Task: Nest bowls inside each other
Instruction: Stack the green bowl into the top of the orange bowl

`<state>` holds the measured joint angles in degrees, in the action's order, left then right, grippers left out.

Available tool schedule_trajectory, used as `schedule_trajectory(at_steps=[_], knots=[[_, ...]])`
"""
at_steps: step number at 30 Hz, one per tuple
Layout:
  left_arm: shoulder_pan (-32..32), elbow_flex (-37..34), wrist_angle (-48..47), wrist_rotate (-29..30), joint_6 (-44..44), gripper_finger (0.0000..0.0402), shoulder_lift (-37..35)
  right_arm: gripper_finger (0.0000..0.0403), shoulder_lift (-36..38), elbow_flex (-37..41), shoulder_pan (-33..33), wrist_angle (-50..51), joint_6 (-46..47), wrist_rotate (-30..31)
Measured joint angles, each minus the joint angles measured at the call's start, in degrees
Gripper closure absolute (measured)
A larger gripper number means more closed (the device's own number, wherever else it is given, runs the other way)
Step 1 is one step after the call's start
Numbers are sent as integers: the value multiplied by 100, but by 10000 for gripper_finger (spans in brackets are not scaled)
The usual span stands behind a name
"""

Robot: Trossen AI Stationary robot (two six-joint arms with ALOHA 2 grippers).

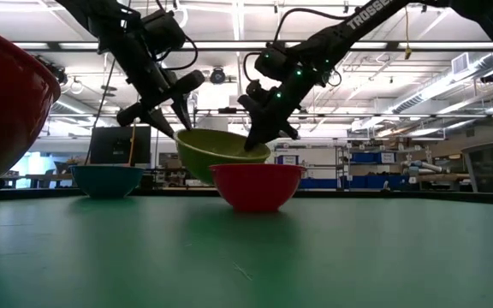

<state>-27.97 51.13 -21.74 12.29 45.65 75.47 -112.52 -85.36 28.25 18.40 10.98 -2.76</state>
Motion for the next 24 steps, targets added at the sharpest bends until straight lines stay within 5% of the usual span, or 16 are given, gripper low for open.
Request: schedule_trajectory(at_steps=[12, 19, 24], knots=[[-51, 0, 75, -29, -153, 294, -10, 370, 170, -2, 1, -305, -327, -94], [-78, -1, -89, -96, -165, 381, -8, 369, 183, -12, -21, -360, -255, -180], [-84, 20, -605, -234, -170, 391, -103, 336, 192, -20, -14, -395, 284, -534]])
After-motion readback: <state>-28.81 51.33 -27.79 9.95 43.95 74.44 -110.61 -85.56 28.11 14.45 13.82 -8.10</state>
